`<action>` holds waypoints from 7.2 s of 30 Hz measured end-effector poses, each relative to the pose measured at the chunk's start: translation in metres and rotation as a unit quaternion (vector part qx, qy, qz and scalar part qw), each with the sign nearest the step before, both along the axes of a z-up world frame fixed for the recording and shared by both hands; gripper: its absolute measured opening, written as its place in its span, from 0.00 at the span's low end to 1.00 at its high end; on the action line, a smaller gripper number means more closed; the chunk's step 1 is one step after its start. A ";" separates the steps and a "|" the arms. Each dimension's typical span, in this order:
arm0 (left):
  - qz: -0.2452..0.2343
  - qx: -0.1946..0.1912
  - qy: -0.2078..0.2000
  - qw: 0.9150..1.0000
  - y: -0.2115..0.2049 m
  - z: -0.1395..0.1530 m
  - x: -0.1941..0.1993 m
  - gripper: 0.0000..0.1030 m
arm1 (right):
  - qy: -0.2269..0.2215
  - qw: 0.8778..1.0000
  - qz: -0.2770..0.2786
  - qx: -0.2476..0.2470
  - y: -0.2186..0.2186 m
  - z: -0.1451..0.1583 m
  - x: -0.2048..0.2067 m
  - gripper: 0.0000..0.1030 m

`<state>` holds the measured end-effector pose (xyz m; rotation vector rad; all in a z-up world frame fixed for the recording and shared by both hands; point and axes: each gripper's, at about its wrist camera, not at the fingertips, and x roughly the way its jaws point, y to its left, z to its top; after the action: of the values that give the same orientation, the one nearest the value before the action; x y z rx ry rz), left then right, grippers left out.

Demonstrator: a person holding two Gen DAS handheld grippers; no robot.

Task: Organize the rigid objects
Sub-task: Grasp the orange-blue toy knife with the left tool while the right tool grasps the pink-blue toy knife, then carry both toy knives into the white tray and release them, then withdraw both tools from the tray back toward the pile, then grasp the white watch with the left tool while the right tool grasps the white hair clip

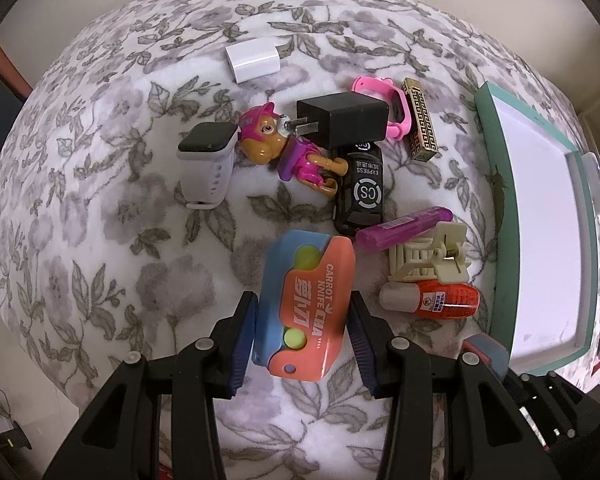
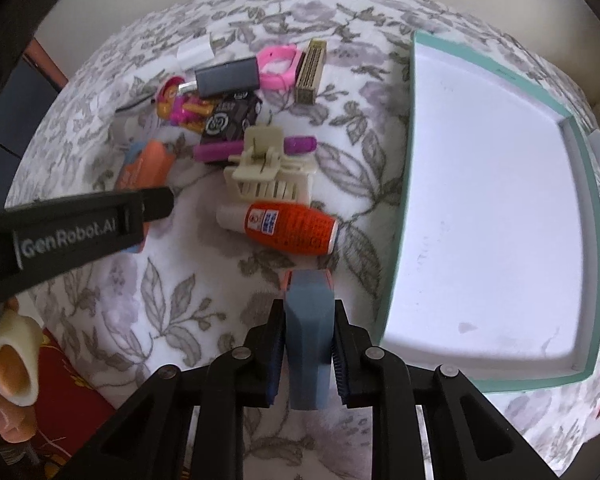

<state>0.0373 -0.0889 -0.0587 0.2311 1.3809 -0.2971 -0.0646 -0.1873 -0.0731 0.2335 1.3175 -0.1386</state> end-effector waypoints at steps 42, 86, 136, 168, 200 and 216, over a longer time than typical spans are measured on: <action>-0.008 -0.009 -0.011 1.000 -0.001 0.009 -0.002 0.45 | 0.003 1.000 0.012 -0.013 -0.015 0.015 -0.022 0.22; -0.083 -0.045 -0.063 0.994 -0.081 0.066 -0.007 0.45 | -0.126 0.987 -0.094 -0.014 -0.118 0.116 -0.008 0.21; -0.101 -0.078 -0.069 0.989 -0.144 0.040 -0.003 0.84 | -0.038 0.981 -0.177 -0.068 -0.201 0.043 0.004 1.00; 0.099 -0.055 -0.136 0.984 0.047 0.066 0.056 0.98 | -0.150 0.986 -0.063 -0.026 -0.043 0.070 0.052 1.00; 0.121 -0.033 -0.024 0.992 0.048 -0.011 0.096 0.91 | -0.030 0.999 -0.015 -0.002 -0.004 -0.017 0.081 0.80; 0.128 -0.058 -0.017 0.990 0.047 -0.018 0.104 0.26 | -0.037 0.999 -0.017 0.010 -0.007 -0.015 0.079 0.52</action>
<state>0.1415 -0.0417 -0.0768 -0.0383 1.3374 -0.1569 0.0145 -0.1943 -0.0883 0.2757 1.2428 -0.1449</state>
